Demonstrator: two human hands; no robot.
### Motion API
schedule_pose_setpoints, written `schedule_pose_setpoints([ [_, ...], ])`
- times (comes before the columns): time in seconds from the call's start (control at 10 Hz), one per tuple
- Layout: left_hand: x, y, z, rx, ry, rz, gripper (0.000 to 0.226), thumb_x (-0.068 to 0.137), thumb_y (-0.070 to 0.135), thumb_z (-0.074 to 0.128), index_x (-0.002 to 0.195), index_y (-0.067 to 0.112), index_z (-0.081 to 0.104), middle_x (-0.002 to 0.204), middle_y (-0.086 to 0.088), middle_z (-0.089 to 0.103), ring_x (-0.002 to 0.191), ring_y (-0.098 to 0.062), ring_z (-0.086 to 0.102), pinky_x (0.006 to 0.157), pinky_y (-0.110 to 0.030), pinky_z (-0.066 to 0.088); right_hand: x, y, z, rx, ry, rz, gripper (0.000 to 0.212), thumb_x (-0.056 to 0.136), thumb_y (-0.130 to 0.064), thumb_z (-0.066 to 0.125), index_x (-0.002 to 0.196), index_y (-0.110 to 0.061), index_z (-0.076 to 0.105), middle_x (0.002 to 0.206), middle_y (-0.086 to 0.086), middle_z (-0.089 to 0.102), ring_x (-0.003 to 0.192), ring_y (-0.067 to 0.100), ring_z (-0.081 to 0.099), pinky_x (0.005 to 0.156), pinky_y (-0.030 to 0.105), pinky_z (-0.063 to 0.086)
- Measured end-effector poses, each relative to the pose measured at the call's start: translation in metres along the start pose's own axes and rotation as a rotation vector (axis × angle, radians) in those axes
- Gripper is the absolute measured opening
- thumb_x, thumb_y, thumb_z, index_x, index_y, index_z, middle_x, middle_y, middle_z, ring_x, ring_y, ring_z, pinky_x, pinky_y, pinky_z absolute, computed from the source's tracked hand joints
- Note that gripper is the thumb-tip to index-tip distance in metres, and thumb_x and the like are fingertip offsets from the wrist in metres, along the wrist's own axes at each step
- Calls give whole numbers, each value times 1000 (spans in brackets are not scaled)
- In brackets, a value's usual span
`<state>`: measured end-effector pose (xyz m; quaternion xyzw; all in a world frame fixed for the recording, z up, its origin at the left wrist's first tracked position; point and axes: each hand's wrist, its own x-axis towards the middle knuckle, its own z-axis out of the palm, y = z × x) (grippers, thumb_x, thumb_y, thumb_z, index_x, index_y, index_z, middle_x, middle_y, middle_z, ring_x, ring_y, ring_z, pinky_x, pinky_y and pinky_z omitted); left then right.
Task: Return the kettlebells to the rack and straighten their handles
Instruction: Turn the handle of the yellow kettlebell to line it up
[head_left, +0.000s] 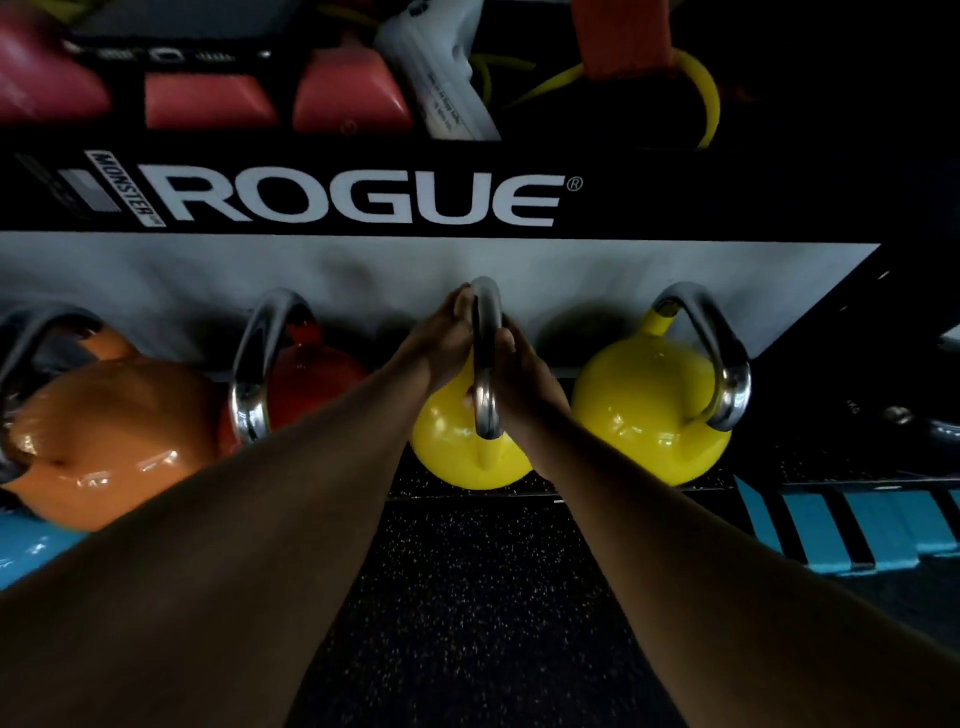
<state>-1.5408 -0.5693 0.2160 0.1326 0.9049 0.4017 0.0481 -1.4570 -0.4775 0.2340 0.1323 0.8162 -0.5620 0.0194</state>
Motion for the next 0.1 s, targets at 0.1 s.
schedule_pose_setpoints([
  [0.1,-3,-7,-7,189,-35,31,39,104,28,31,132,9,51,134,-17,56,125,-31,52,101,-32,39,-1,-5,-15,-213,-8,-19,40,102,-42,29,132,-27,52,106,9,67,88,24,61,70,32,46],
])
